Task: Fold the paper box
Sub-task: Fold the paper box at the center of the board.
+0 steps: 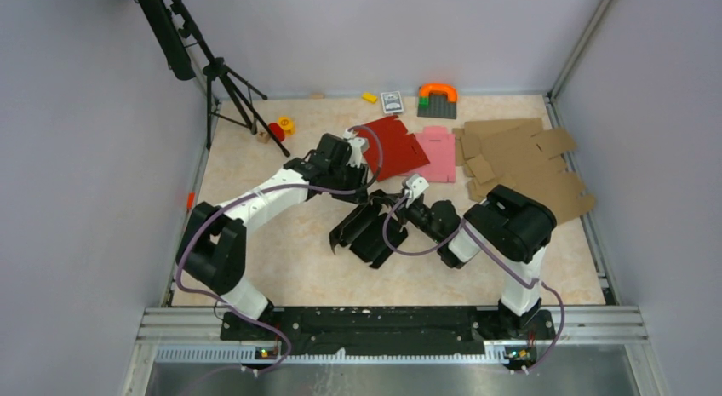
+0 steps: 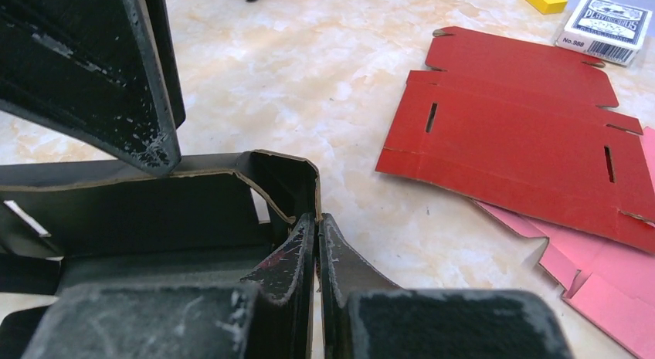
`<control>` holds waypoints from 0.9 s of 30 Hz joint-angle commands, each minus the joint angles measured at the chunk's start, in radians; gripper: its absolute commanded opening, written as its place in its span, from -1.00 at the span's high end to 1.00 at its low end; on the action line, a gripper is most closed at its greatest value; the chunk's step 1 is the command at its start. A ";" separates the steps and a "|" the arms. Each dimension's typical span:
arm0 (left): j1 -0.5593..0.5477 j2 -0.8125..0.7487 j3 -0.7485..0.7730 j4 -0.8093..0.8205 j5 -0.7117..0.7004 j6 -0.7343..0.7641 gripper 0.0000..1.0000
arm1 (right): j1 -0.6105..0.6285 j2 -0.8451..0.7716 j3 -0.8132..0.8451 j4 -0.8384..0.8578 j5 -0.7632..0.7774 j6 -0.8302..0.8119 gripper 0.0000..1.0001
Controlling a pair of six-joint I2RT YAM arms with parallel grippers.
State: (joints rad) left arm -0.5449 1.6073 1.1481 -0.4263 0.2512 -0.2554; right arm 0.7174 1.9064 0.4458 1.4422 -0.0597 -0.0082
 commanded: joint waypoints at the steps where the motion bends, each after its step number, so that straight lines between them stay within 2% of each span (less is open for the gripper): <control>1: -0.006 -0.034 -0.020 0.023 0.003 0.003 0.08 | 0.016 -0.036 0.003 0.020 0.008 -0.023 1.00; 18: -0.047 -0.033 -0.080 0.049 -0.058 -0.023 0.23 | 0.048 -0.081 0.008 -0.034 0.038 -0.032 1.00; 27: -0.064 -0.064 -0.103 0.058 -0.075 -0.026 0.11 | 0.087 -0.114 0.020 -0.085 0.057 -0.006 1.00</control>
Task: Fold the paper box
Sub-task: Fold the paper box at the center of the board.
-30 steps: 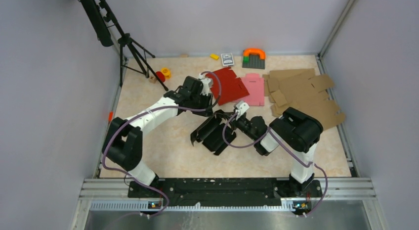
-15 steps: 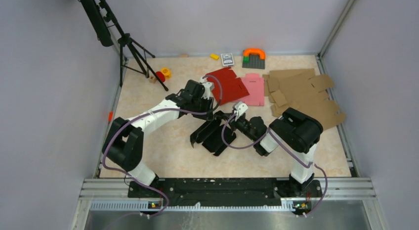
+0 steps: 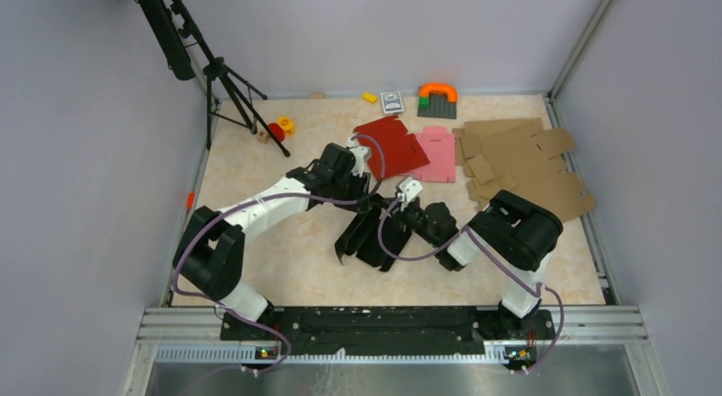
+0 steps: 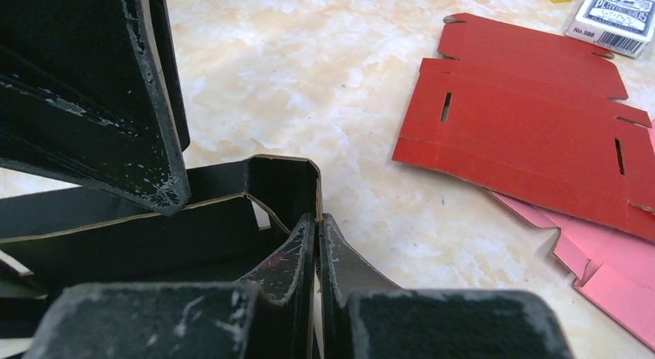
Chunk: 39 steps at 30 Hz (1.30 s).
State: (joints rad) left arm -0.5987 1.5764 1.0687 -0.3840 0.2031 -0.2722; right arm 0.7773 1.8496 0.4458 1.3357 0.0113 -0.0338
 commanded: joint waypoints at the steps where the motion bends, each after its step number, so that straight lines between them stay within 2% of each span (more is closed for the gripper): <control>1: -0.011 -0.034 -0.025 0.016 -0.027 -0.013 0.12 | 0.032 -0.065 0.021 0.010 0.004 0.025 1.00; 9: -0.053 -0.055 -0.055 0.040 -0.085 -0.065 0.21 | 0.100 -0.117 0.044 -0.109 0.072 0.084 1.00; 16: -0.081 -0.066 -0.074 0.060 -0.131 -0.099 0.22 | 0.123 -0.112 0.003 -0.069 0.109 0.155 1.00; 32: -0.069 -0.127 -0.180 0.126 -0.152 -0.211 0.19 | 0.145 -0.073 0.005 -0.065 0.028 0.273 1.00; 39: -0.055 -0.182 -0.265 0.192 -0.141 -0.249 -0.04 | 0.163 -0.060 0.022 -0.103 0.031 0.305 1.00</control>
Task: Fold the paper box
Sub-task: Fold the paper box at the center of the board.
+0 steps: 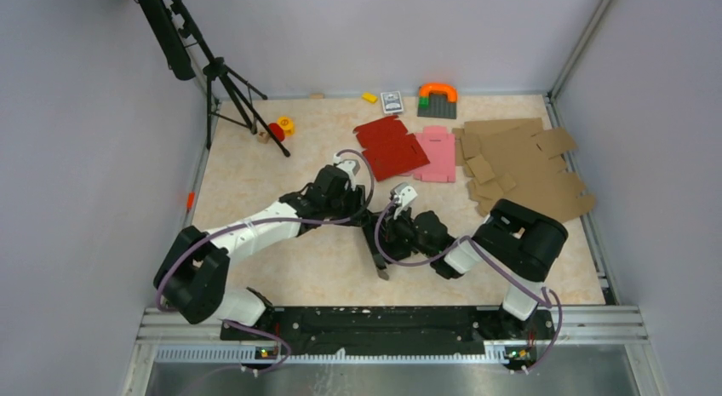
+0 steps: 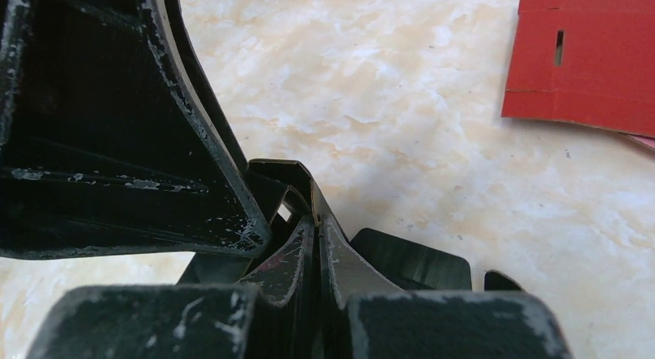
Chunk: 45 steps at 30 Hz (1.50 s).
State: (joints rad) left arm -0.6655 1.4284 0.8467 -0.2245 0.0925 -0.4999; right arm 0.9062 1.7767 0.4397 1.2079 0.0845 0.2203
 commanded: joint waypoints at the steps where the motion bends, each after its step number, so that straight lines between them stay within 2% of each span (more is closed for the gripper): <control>1: 0.012 -0.042 -0.046 0.035 -0.035 -0.023 -0.07 | 0.035 0.015 0.028 0.023 -0.034 0.050 1.00; 7: 0.017 -0.064 -0.065 0.062 -0.036 -0.023 -0.34 | 0.035 0.023 0.012 0.062 -0.035 0.048 1.00; 10: 0.018 -0.064 -0.082 0.090 -0.028 -0.011 -0.37 | 0.035 0.026 0.008 0.076 -0.046 0.049 1.00; 15: 0.018 -0.073 -0.126 0.172 0.001 0.046 -0.33 | 0.034 0.029 0.002 0.096 -0.066 0.050 1.00; 20: 0.019 -0.073 -0.149 0.265 0.070 0.080 -0.12 | 0.035 0.036 -0.003 0.124 -0.079 0.052 1.00; 31: 0.018 -0.086 -0.180 0.290 0.103 0.089 -0.02 | 0.033 0.022 -0.004 0.099 -0.080 0.085 1.00; 32: 0.017 -0.095 -0.179 0.283 0.104 0.092 -0.05 | 0.033 0.018 0.006 0.075 -0.080 0.086 1.00; 35: 0.016 -0.115 -0.159 0.235 0.091 0.100 -0.35 | 0.033 0.002 0.013 0.036 -0.045 0.073 1.00; 37: 0.015 -0.140 -0.151 0.188 0.088 0.103 -0.46 | 0.033 -0.009 0.005 0.036 -0.019 0.057 1.00; 42: 0.015 -0.162 -0.076 0.020 0.057 0.120 -0.53 | 0.033 -0.050 0.010 -0.008 0.004 -0.013 1.00; 43: 0.015 -0.165 -0.059 -0.024 0.029 0.123 -0.51 | 0.032 -0.059 0.009 -0.017 0.007 -0.026 1.00; 45: 0.006 -0.180 -0.031 -0.113 -0.117 0.125 -0.48 | 0.031 -0.075 0.005 -0.031 0.012 -0.050 1.00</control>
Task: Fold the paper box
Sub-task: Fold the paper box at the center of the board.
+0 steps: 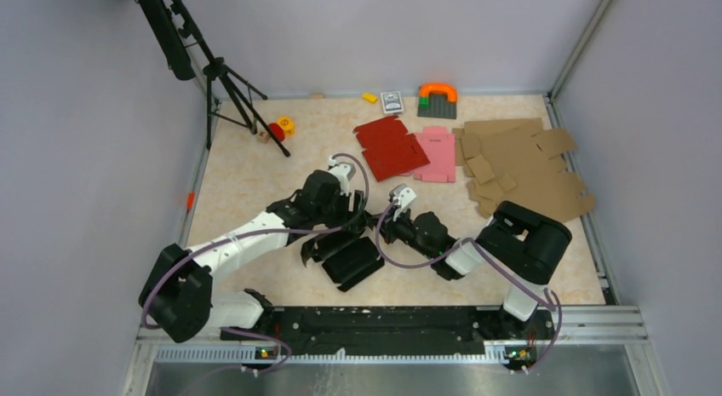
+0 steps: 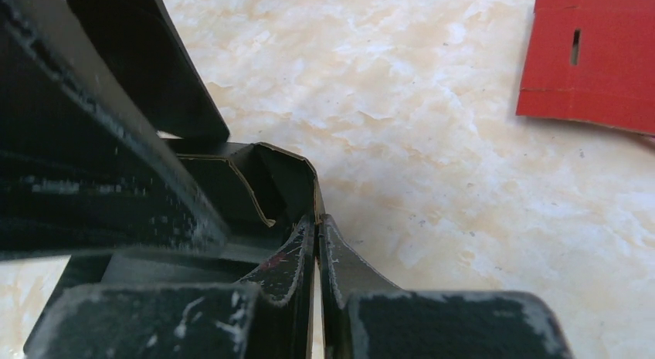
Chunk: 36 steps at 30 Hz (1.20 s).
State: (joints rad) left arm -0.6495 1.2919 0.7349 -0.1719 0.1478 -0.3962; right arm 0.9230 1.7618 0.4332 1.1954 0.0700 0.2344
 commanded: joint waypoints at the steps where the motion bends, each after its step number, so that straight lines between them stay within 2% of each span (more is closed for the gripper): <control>1: -0.020 -0.053 0.093 -0.203 -0.223 0.028 -0.47 | 0.013 -0.067 0.011 -0.031 0.031 -0.075 1.00; 7: -0.089 -0.052 0.117 -0.285 -0.296 0.072 -0.42 | -0.005 -0.107 0.014 -0.095 0.047 -0.125 1.00; 10: -0.158 -0.065 0.121 -0.292 -0.427 0.096 -0.28 | -0.021 -0.129 0.012 -0.125 0.044 -0.134 1.00; 12: -0.225 -0.059 0.129 -0.298 -0.578 0.123 -0.20 | -0.032 -0.139 0.009 -0.140 0.034 -0.130 1.00; 15: -0.278 -0.025 0.144 -0.307 -0.672 0.150 -0.13 | -0.041 -0.143 0.019 -0.160 0.016 -0.123 1.00; 18: -0.301 0.015 0.151 -0.301 -0.704 0.156 -0.01 | -0.041 -0.141 0.040 -0.204 0.003 -0.120 1.00; 21: -0.313 0.040 0.162 -0.301 -0.737 0.150 0.20 | -0.040 -0.139 0.042 -0.209 -0.004 -0.116 1.00; 24: -0.325 0.058 0.168 -0.303 -0.767 0.147 0.28 | -0.044 -0.139 0.049 -0.224 -0.007 -0.108 1.00; 27: -0.349 0.061 0.165 -0.305 -0.831 0.126 0.48 | -0.044 -0.141 0.058 -0.236 -0.008 -0.095 1.00; 34: -0.358 0.065 0.136 -0.268 -0.847 0.112 0.51 | -0.044 -0.130 0.054 -0.205 -0.034 -0.071 1.00; 36: -0.358 0.066 0.130 -0.256 -0.825 0.121 0.65 | -0.044 -0.131 0.054 -0.204 -0.035 -0.068 1.00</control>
State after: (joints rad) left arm -1.0016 1.3525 0.8642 -0.4740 -0.6556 -0.2646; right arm 0.8856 1.6493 0.4603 0.9722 0.0582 0.1505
